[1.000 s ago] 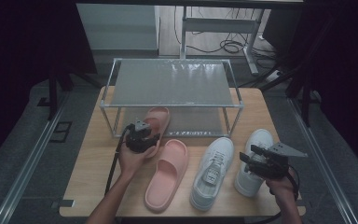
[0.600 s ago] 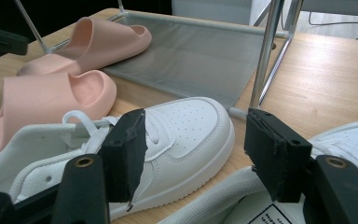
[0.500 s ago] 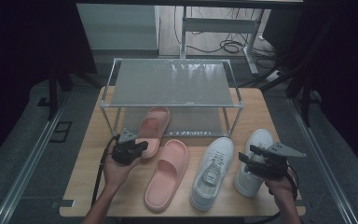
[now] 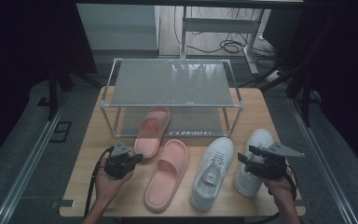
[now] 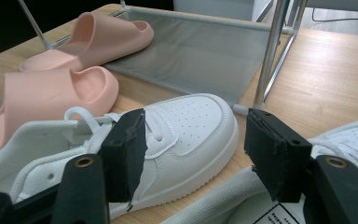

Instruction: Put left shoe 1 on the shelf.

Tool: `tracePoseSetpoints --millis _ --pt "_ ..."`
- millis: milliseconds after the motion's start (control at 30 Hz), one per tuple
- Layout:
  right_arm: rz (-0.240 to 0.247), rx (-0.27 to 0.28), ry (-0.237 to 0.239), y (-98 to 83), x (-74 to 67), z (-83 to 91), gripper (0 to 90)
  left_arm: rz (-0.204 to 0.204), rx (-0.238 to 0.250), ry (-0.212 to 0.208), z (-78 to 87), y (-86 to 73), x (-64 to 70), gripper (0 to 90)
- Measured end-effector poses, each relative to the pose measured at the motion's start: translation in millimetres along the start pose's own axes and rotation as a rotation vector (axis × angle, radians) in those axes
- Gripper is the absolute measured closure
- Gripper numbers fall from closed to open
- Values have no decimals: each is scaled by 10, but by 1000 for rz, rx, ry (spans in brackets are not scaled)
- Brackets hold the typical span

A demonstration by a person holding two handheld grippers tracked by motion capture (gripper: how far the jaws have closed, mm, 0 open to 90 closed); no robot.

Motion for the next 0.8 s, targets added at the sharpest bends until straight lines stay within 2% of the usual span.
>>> tracePoseSetpoints --millis 133,300,400,467,667,800 --pt "0 -1 0 -1 1 -3 392 -1 -19 3 0 -70 1 900" --pt "-1 -6 1 -10 3 -14 392 -4 -55 2 -94 -138 6 900" --pt "1 -6 1 -9 -3 -15 393 -9 -63 7 -134 -140 9 900" --pt "3 -4 1 -7 -4 -14 392 -20 -67 26 -196 -130 4 900" --pt "0 -7 -1 -12 8 -13 392 -23 -70 32 -282 -84 -7 900" --pt "1 -11 0 -14 9 -14 392 -40 -75 41 -351 -36 -18 900"
Point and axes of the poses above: each handheld gripper's, and its own axes: z roughly backward along the jaws, y roughly out of its top, x roughly to its right, the point moved 4 cm from there along -z, roughly forward along the jaws, and after that the axes turned 1 degree about -z, right-handed, at the moved point
